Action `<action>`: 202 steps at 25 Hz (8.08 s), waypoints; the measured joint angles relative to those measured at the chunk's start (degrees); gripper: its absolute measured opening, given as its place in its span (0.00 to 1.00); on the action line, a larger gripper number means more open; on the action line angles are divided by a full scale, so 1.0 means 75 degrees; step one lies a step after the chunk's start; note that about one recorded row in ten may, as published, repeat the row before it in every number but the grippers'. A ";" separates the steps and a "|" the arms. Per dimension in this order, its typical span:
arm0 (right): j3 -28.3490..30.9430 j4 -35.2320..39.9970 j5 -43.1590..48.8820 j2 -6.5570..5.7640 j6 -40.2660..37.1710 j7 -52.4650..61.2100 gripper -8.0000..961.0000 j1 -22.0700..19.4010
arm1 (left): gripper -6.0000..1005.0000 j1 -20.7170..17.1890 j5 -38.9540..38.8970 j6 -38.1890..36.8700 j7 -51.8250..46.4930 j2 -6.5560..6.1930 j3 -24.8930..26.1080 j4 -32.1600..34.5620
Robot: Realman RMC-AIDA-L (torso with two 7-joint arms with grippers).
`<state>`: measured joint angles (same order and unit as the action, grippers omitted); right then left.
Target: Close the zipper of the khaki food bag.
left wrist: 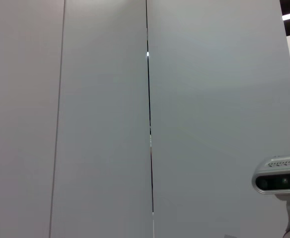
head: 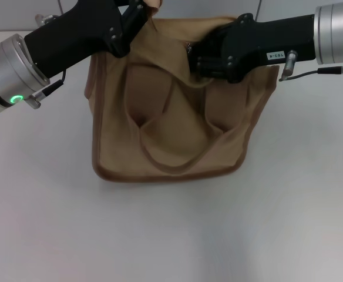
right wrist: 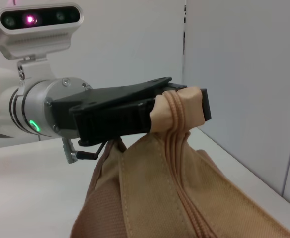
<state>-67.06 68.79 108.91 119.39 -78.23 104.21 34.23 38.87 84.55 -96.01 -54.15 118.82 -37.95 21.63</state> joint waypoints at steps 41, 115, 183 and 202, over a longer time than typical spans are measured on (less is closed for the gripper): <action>0.0879 -0.0282 0.0099 -0.0052 -0.0462 0.0463 0.01 -0.0196 | 0.05 -0.0169 -0.0453 -0.0049 0.0008 -0.0005 0.0044 -0.0116; 0.1159 -0.0849 0.0460 -0.0094 -0.0453 0.1075 0.01 -0.0187 | 0.05 -0.0169 -0.1302 0.0188 -0.0076 -0.0023 0.0061 -0.0343; 0.1734 0.0273 0.1115 -0.0076 -0.0734 0.3235 0.02 -0.0437 | 0.05 -0.0165 -0.1457 0.0175 -0.0688 -0.0028 0.0626 -0.0570; 0.3607 -0.4595 -0.2110 -0.0705 -0.4389 -0.3943 0.29 -0.1467 | 0.05 -0.0513 -0.1574 0.1021 -0.0695 -0.0015 0.0677 -0.0911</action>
<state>-40.00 34.33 93.08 114.10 -111.14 74.64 23.22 35.02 72.74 -88.35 -59.36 118.70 -32.87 14.79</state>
